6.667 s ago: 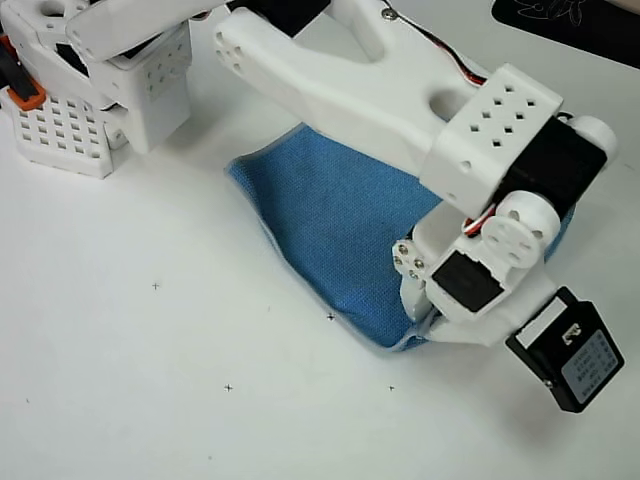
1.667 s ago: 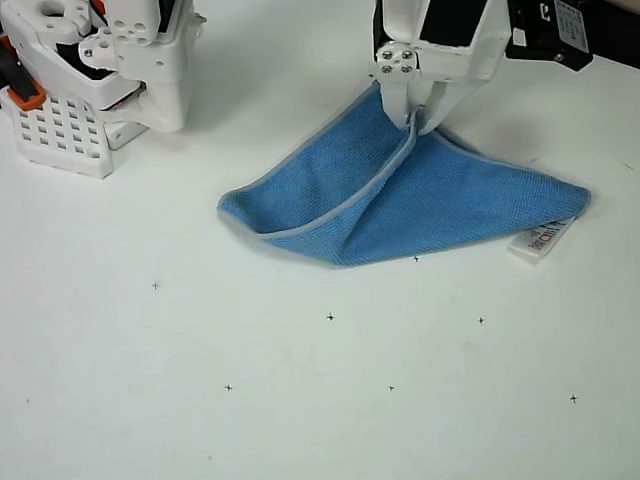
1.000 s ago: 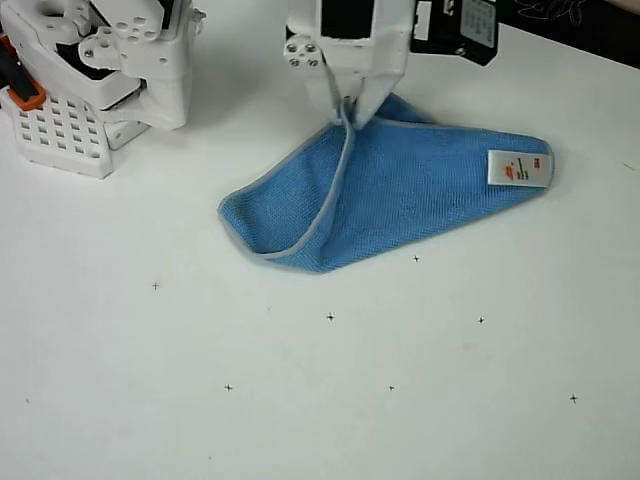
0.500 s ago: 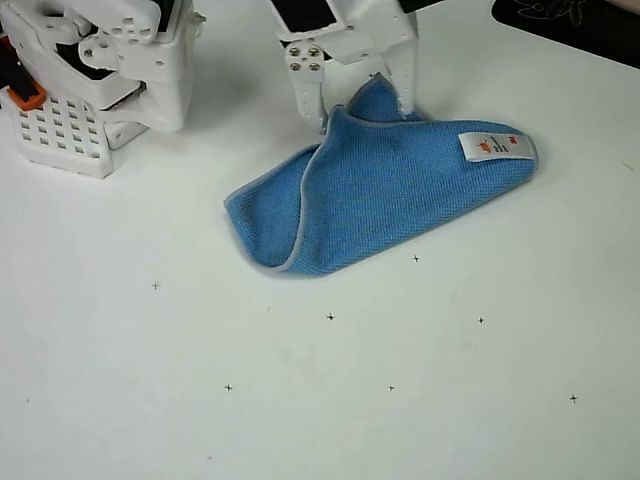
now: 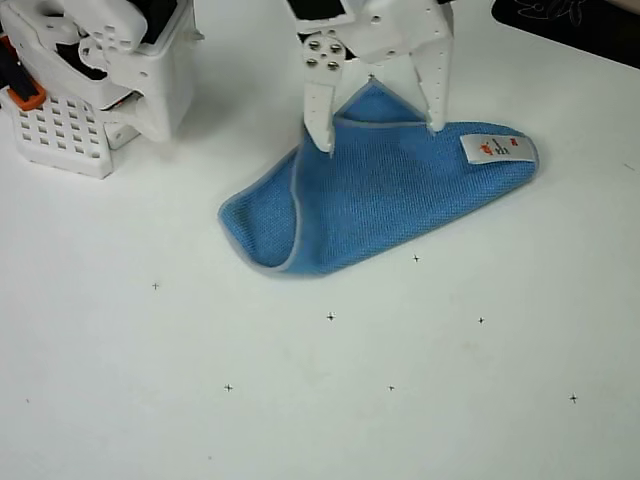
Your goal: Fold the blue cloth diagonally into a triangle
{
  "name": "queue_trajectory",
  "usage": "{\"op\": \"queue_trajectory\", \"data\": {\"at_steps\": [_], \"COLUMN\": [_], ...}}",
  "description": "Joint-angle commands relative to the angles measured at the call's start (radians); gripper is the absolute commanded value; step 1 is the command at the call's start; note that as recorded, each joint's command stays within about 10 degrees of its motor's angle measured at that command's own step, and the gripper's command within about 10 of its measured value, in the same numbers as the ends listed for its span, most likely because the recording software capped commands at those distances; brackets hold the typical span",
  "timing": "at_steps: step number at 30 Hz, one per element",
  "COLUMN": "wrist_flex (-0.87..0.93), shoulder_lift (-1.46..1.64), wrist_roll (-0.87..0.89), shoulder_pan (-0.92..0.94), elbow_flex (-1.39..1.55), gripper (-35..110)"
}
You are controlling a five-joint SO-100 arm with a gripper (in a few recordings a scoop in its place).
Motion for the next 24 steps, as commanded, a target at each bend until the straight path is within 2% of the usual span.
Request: {"op": "queue_trajectory", "data": {"at_steps": [1,7,24], "wrist_flex": [0.061,0.167,0.193], "shoulder_lift": [0.173,0.38,0.816], "wrist_roll": [0.009,0.028,0.1], "shoulder_pan": [0.006,0.075,0.337], "elbow_flex": [0.028,0.192,0.506], "gripper": [45,43,39]}}
